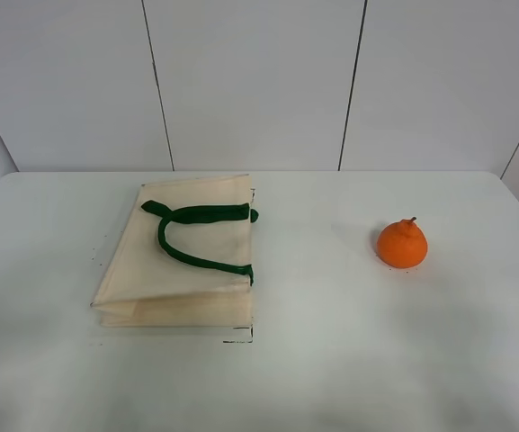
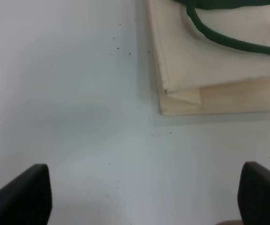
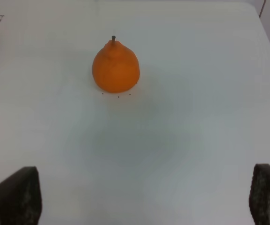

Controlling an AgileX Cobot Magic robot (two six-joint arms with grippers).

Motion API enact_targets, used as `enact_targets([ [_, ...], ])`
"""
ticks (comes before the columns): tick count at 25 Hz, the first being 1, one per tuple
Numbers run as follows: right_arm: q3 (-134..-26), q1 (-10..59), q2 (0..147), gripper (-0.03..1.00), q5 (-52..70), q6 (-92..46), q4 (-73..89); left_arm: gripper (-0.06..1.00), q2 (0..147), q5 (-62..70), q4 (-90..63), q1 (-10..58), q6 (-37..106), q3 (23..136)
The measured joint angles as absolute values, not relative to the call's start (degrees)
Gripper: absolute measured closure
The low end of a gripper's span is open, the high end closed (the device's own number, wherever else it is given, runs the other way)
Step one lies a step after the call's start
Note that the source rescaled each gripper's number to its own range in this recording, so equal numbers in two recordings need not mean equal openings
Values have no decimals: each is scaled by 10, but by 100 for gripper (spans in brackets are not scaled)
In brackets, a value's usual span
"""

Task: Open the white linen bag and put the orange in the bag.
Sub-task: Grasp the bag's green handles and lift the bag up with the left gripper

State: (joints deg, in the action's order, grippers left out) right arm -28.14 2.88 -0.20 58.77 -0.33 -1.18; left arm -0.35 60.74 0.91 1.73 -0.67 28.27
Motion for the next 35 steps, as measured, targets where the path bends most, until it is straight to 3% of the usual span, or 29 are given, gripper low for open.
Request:
enact_targets([
  [11, -281, 29, -2, -2, 588, -3, -12, -6, 61, 607, 4, 17, -7, 339],
  [17, -281, 29, -2, -2, 588, -3, -12, -6, 285, 606, -4, 17, -7, 459],
  [27, -281, 29, -2, -2, 588, -3, -12, -6, 779, 598, -4, 17, -7, 692],
  [35, -281, 29, -2, -2, 588, -3, -12, -6, 1055, 594, -5, 23, -50, 891],
])
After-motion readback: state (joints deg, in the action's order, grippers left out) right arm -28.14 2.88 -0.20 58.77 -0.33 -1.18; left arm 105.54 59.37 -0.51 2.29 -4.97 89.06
